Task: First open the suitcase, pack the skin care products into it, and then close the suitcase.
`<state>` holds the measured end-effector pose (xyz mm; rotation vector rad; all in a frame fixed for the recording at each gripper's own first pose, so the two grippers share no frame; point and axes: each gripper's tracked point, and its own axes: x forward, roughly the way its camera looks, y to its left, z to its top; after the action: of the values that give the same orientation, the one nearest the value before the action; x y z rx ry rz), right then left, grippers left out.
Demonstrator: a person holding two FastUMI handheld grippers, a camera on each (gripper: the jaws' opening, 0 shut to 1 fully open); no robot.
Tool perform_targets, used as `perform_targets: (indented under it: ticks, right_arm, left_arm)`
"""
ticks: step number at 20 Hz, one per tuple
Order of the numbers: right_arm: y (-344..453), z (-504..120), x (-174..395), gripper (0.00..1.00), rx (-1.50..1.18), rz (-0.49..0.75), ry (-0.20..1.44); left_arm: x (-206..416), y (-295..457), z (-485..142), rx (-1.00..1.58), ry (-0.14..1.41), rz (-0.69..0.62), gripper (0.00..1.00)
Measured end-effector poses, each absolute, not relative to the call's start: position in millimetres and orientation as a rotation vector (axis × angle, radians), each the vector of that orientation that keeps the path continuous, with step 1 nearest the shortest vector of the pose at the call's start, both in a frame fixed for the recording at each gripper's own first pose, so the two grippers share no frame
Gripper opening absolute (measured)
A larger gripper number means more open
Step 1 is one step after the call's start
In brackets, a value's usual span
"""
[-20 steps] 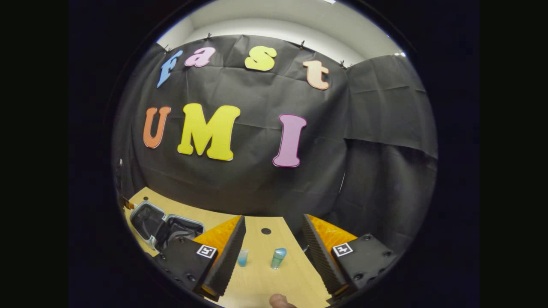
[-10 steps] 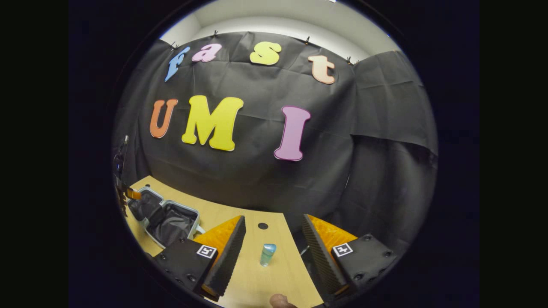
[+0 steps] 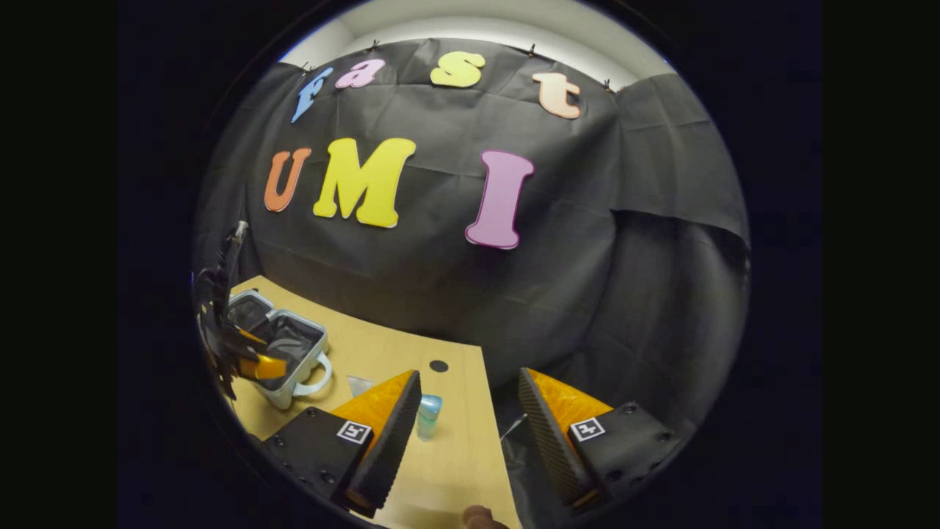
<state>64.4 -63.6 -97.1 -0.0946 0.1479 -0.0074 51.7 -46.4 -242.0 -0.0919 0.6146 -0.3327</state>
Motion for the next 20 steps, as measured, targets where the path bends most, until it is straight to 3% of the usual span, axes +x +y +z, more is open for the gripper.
perform_targets:
  ticks: [3, 7, 8, 9, 13, 14, 16, 20]
  right_arm:
    - [-81, -118, 75, 0.79, -0.084, 0.007, 0.186]
    - [-104, -146, 87, 0.80, -0.078, 0.014, 0.242]
    - [-109, -153, 90, 0.80, -0.079, 0.016, 0.254]
    - [-113, -160, 92, 0.80, -0.086, 0.014, 0.266]
    - [-122, -190, 103, 0.80, -0.093, 0.024, 0.319]
    - [-121, -197, 105, 0.80, -0.091, 0.034, 0.332]
    - [-118, -208, 110, 0.80, -0.089, 0.046, 0.352]
    - [-100, -226, 121, 0.80, -0.079, 0.086, 0.380]
  left_arm:
    - [58, -115, -273, -0.080, 0.660, -0.409, 0.98]
    - [93, -150, -305, -0.080, 0.687, -0.348, 0.97]
    - [103, -153, -313, -0.092, 0.689, -0.324, 0.87]
    - [112, -155, -321, -0.102, 0.692, -0.304, 0.96]
    - [140, -161, -346, -0.100, 0.688, -0.259, 0.90]
    - [143, -161, -351, -0.092, 0.686, -0.254, 0.94]
    - [150, -158, -354, -0.071, 0.667, -0.243, 0.74]
    - [159, -158, -355, -0.042, 0.646, -0.251, 0.49]
